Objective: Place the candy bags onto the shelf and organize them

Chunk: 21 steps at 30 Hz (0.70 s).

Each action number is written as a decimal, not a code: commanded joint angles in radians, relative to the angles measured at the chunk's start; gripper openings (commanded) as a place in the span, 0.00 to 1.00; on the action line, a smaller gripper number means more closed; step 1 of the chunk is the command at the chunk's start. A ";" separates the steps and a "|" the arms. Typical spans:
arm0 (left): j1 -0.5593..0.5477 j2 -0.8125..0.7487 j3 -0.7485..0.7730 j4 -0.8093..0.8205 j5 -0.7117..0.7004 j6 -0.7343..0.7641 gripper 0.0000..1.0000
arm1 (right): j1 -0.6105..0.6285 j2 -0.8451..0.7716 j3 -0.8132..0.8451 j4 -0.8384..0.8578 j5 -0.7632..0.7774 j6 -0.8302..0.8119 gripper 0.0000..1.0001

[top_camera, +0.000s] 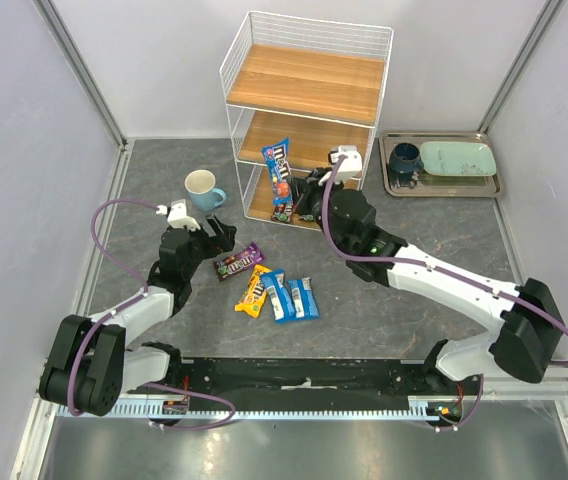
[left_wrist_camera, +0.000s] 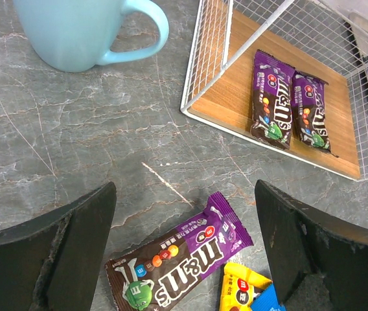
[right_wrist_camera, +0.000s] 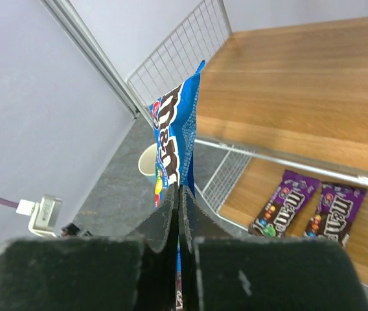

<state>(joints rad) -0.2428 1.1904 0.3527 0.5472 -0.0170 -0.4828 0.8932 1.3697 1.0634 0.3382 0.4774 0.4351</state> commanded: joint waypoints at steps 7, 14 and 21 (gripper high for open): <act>-0.003 -0.017 0.019 0.028 0.009 -0.036 0.94 | 0.004 0.118 0.129 0.137 0.107 -0.039 0.00; -0.001 -0.017 0.017 0.030 0.009 -0.039 0.94 | 0.004 0.196 0.075 0.370 0.194 -0.033 0.00; -0.003 -0.022 0.014 0.028 -0.001 -0.036 0.94 | 0.003 0.317 0.098 0.524 0.247 -0.061 0.00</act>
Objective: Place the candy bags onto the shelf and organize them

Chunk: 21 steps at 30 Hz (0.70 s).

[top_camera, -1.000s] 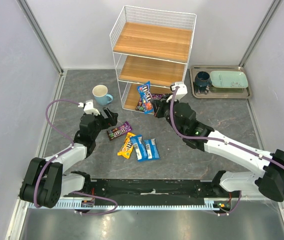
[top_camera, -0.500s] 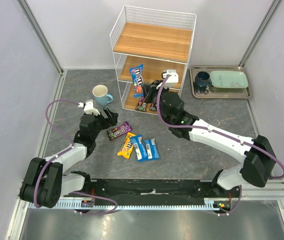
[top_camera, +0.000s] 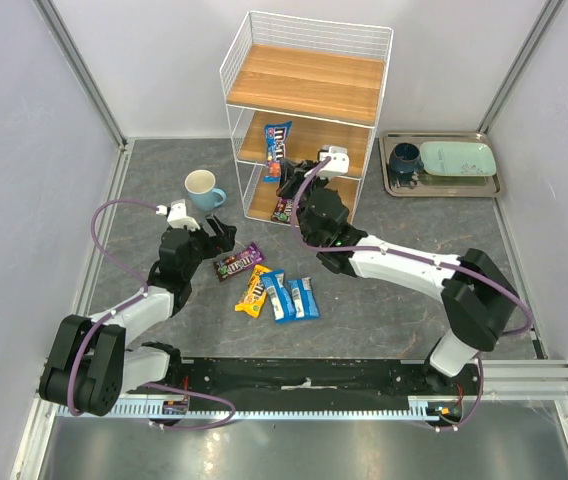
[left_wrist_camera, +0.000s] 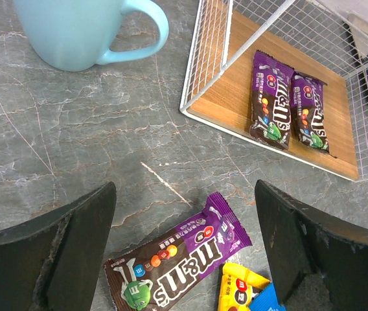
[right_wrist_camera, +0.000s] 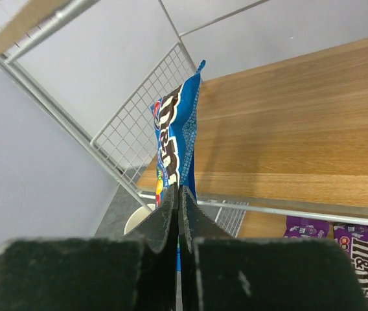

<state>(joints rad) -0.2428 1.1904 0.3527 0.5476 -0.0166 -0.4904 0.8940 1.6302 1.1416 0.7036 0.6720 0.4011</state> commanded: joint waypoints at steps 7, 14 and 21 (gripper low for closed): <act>-0.003 -0.031 0.008 0.035 0.012 -0.034 0.94 | 0.002 0.157 0.063 0.293 0.103 -0.076 0.00; -0.003 -0.035 0.008 0.032 0.006 -0.033 0.94 | -0.013 0.194 0.076 0.367 0.123 -0.071 0.00; -0.003 -0.034 0.008 0.034 0.006 -0.034 0.94 | -0.035 0.210 0.098 0.392 0.120 -0.068 0.00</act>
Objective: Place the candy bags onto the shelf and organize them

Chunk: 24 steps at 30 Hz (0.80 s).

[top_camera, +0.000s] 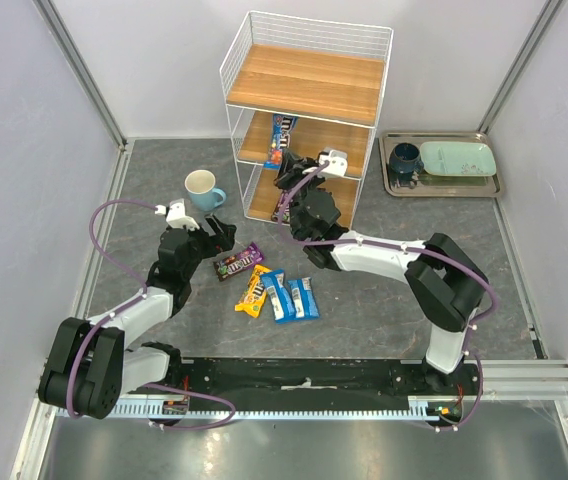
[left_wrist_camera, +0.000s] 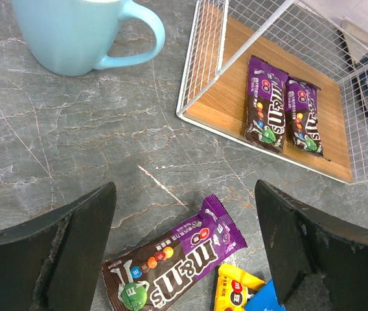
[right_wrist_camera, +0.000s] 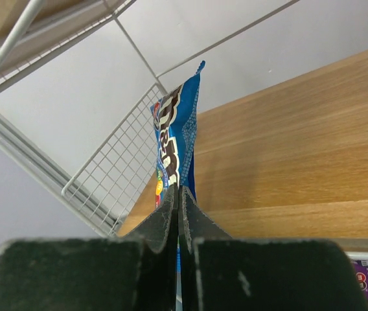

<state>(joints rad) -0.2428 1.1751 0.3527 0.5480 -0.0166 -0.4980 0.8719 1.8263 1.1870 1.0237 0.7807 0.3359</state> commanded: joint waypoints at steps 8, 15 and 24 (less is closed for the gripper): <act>-0.003 -0.020 0.008 0.033 0.006 -0.027 0.94 | -0.050 0.062 0.118 0.042 -0.029 0.008 0.00; -0.003 -0.017 0.009 0.033 0.007 -0.028 0.94 | -0.076 0.097 0.164 -0.010 -0.080 0.026 0.00; -0.003 -0.019 0.009 0.033 0.006 -0.025 0.94 | -0.097 0.130 0.194 -0.033 -0.130 0.055 0.29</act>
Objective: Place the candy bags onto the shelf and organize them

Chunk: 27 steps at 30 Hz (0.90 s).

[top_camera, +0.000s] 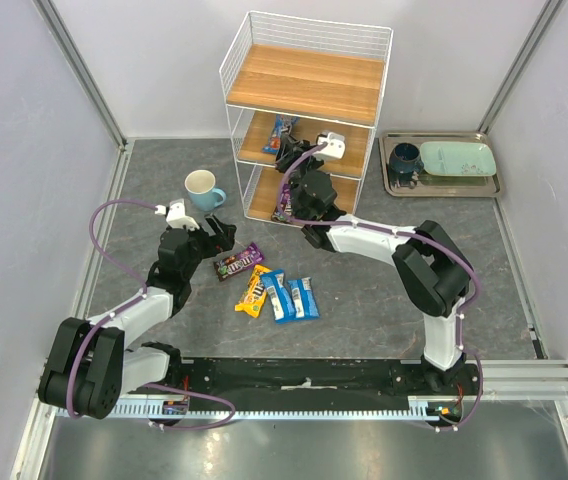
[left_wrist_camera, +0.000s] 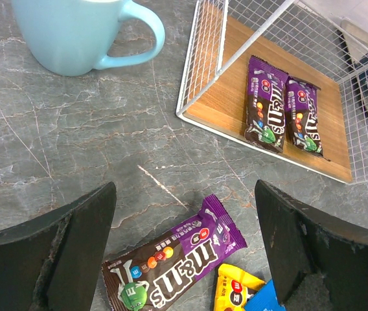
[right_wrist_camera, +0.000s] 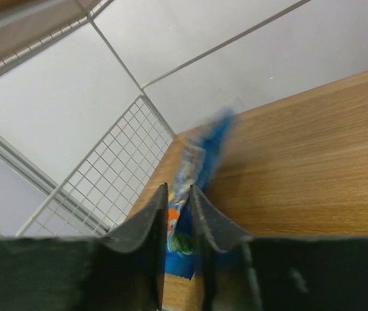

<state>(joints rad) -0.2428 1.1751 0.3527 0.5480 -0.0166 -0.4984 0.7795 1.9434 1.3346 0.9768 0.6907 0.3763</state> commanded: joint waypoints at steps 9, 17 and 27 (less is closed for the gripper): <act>-0.003 -0.019 0.009 0.033 0.007 -0.026 0.94 | -0.009 -0.047 -0.006 0.030 -0.059 -0.004 0.52; -0.003 -0.025 0.008 0.032 0.007 -0.026 0.94 | 0.007 -0.207 -0.208 0.056 -0.121 0.006 0.54; -0.003 -0.023 0.006 0.033 0.009 -0.026 0.94 | 0.113 -0.451 -0.414 -0.133 -0.194 -0.045 0.56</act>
<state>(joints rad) -0.2428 1.1683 0.3527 0.5480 -0.0166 -0.4988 0.8452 1.6039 0.9699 0.9520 0.5526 0.3641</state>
